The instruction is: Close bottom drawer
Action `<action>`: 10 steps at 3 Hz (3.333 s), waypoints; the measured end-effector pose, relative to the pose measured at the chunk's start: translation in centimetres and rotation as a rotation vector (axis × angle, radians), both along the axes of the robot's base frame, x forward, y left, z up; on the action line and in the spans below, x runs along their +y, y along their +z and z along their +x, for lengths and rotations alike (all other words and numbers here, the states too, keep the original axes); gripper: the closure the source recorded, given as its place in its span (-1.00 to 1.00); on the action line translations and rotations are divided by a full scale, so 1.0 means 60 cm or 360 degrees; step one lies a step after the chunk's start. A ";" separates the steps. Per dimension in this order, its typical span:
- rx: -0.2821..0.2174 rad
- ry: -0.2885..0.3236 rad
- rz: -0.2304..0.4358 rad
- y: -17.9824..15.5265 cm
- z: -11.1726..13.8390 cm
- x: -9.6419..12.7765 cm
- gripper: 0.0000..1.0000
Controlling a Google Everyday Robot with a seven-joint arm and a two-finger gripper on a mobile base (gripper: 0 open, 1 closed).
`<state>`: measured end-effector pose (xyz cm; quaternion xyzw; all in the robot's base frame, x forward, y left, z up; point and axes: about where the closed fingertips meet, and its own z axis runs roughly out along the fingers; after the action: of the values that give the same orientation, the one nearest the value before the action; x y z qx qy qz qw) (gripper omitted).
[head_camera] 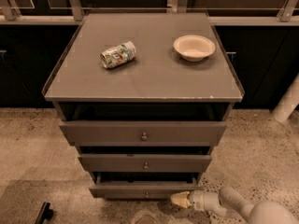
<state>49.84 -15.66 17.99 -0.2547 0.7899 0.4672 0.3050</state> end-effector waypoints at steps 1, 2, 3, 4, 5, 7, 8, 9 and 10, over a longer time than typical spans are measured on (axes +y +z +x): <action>-0.0092 -0.0081 -0.0028 0.020 0.058 -0.034 1.00; -0.0092 -0.0081 -0.0028 0.020 0.057 -0.033 1.00; -0.0140 -0.0163 -0.0082 0.027 0.095 -0.054 1.00; -0.0140 -0.0164 -0.0083 0.027 0.094 -0.053 1.00; -0.0198 -0.0244 -0.0158 0.041 0.133 -0.070 1.00; -0.0237 -0.0302 -0.0198 0.048 0.150 -0.078 1.00; -0.0237 -0.0302 -0.0198 0.049 0.147 -0.077 1.00; -0.0225 -0.0342 -0.0202 0.054 0.112 -0.071 1.00; -0.0207 -0.0549 -0.0310 0.103 0.075 -0.134 0.64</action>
Offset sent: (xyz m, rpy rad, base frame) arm 0.1052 -0.0676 0.0298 -0.1103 -0.1540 -0.1989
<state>54.36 -23.68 24.18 -0.1736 0.8419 0.3119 0.4047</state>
